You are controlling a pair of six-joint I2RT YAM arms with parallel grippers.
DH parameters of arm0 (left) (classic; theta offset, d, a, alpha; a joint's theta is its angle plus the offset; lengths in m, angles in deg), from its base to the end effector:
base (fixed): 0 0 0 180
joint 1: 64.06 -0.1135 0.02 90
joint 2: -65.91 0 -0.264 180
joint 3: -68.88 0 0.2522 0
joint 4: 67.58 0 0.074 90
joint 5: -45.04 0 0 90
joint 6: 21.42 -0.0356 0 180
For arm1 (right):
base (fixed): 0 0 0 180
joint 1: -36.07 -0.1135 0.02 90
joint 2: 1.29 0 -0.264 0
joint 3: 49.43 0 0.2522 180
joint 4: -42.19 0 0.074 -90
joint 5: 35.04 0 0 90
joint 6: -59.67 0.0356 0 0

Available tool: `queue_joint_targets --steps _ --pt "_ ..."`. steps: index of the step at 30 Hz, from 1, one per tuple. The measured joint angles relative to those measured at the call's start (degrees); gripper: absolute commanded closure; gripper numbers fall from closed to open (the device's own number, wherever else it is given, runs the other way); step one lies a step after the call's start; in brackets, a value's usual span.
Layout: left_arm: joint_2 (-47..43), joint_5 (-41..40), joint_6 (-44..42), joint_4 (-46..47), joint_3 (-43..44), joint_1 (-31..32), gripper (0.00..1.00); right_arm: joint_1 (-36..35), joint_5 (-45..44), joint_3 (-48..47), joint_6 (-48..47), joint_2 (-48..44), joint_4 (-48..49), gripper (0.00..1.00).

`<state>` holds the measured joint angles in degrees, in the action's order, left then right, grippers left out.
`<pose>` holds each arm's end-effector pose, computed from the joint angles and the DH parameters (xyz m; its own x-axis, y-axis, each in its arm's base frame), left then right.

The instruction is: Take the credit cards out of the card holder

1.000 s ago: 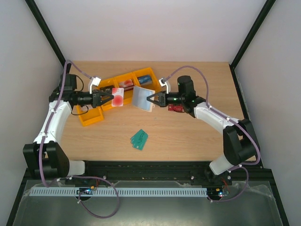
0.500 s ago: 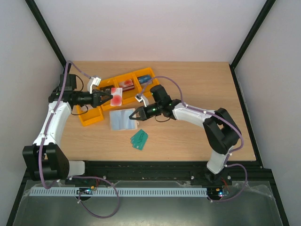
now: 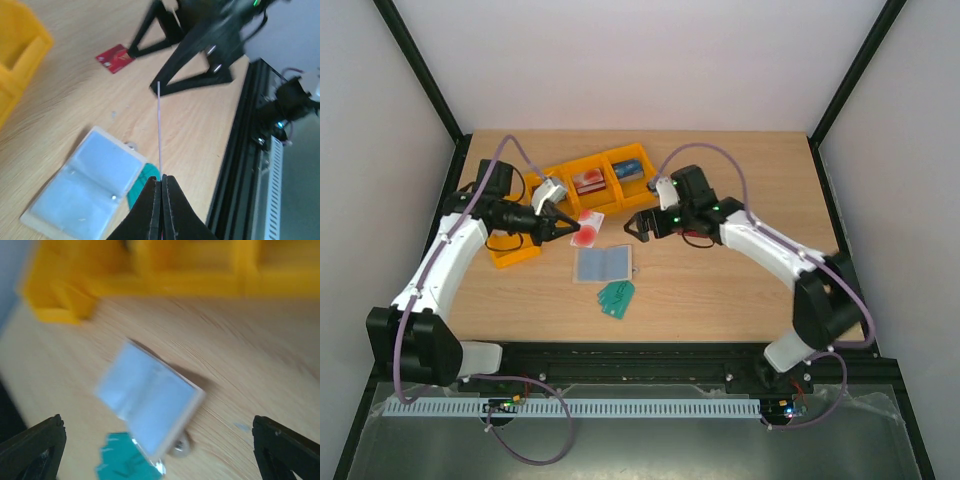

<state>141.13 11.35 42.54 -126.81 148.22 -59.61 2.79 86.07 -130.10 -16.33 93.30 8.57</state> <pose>0.2547 -0.0495 0.3100 -0.5076 0.2837 -0.8136 0.8240 0.4358 -0.3621 0.2879 0.2110 0.2389 -0.7826 -0.2659 -0.5628 -0.5896 0.6067 0.5332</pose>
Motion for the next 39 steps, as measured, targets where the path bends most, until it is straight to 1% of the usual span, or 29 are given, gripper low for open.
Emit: queue_joint_targets --steps 2,3,5,7,10,11,12,14,16,17,21,22,23,24,25,26,28,30,32,35,39 --pt "0.2 0.96 -3.43 -2.82 1.25 1.49 0.98 -0.37 3.85 0.02 -2.69 -6.29 2.43 0.0" --pt "0.22 1.66 -5.16 -4.2 1.79 2.1 0.98 -0.72 6.56 0.07 -3.69 -8.74 4.04 0.03" --pt "0.2 2.8 -7.63 -6.19 2.34 2.6 0.98 -1.68 12.13 0.2 -4.68 -11.72 7.76 0.14" --pt "0.2 3.54 -9.73 -7.87 2.4 2.8 0.98 -2.82 17.55 0.22 -4.85 -12.48 11.52 0.3" --pt "0.2 4.17 -11.8 -9.77 2.4 3.04 0.98 -4.37 23.12 0.22 -4.37 -10.51 14.73 0.63" --pt "0.2 4.37 -12.44 -10.23 2.4 3.06 0.98 -4.83 24.57 0.24 -3.52 -9.31 15.63 0.7" --pt "0.2 4.55 -12.79 -10.6 2.4 3.1 0.98 -5.05 25.31 0.26 -3.17 -8.59 16.2 0.76" --pt "0.2 4.87 -13.46 -11.08 2.4 3.26 0.98 -5.35 26.88 0.68 -1.42 -7.26 18.47 0.83" --pt "0.2 5.01 -13.86 -11.47 2.4 3.28 0.98 -5.46 28.2 1.55 0.22 -7.04 20.57 0.97" --pt "0.2 5.11 -14.05 -11.65 2.4 3.28 0.98 -5.49 28.83 1.99 0.94 -7.04 21.75 0.98" --pt "0.2 5.38 -14.53 -12.15 2.4 3.26 0.98 -5.57 30.12 2.99 2.64 -7.06 24.44 0.98" --pt "0.2 5.35 -14.6 -12.33 2.4 3.26 0.94 -5.6 30.03 3.1 2.82 -7.06 24.61 0.98" --pt "0.2 5.35 -14.6 -12.35 2.4 3.26 0.69 -5.6 29.7 3.21 2.89 -7.13 24.74 0.98" --pt "0.2 5.29 -14.34 -12.13 2.4 3.26 0.35 -5.6 29.03 3.39 2.99 -7.26 24.98 0.98" --pt "0.17 4.98 -13.49 -11.3 2.4 3.17 0.06 -5.53 27.87 3.58 3.28 -7.41 25.31 0.98" --pt "0.17 4.52 -11.78 -10.03 2.36 2.82 0.02 -5.49 26.56 3.67 3.89 -7.5 25.75 0.98" --pt "-0.2 1.99 -5.29 -5.27 1.55 1.99 0.01 -4.98 22.95 3.65 6.25 -7.43 27.15 0.98" --pt "-0.59 -3.61 2.01 1.09 -0.31 -0.24 0.01 -3.58 17.7 2.58 10.19 -6.27 28.37 0.98" --pt "-0.57 -10.16 7.72 6.19 -2.08 -3.26 0.01 -2.12 12.72 -0.02 14.78 -3.23 30.4 0.98" --pt "-0.57 -18.08 13.99 11.65 -3.87 -7.19 0.01 -0.92 4.87 -5.16 22.21 3.21 33.31 0.98" --pt "-1.36 -23.15 18.64 16.0 -4.9 -9.66 0.01 -0.59 -4.24 -10.95 31.45 11.63 36.17 0.98"
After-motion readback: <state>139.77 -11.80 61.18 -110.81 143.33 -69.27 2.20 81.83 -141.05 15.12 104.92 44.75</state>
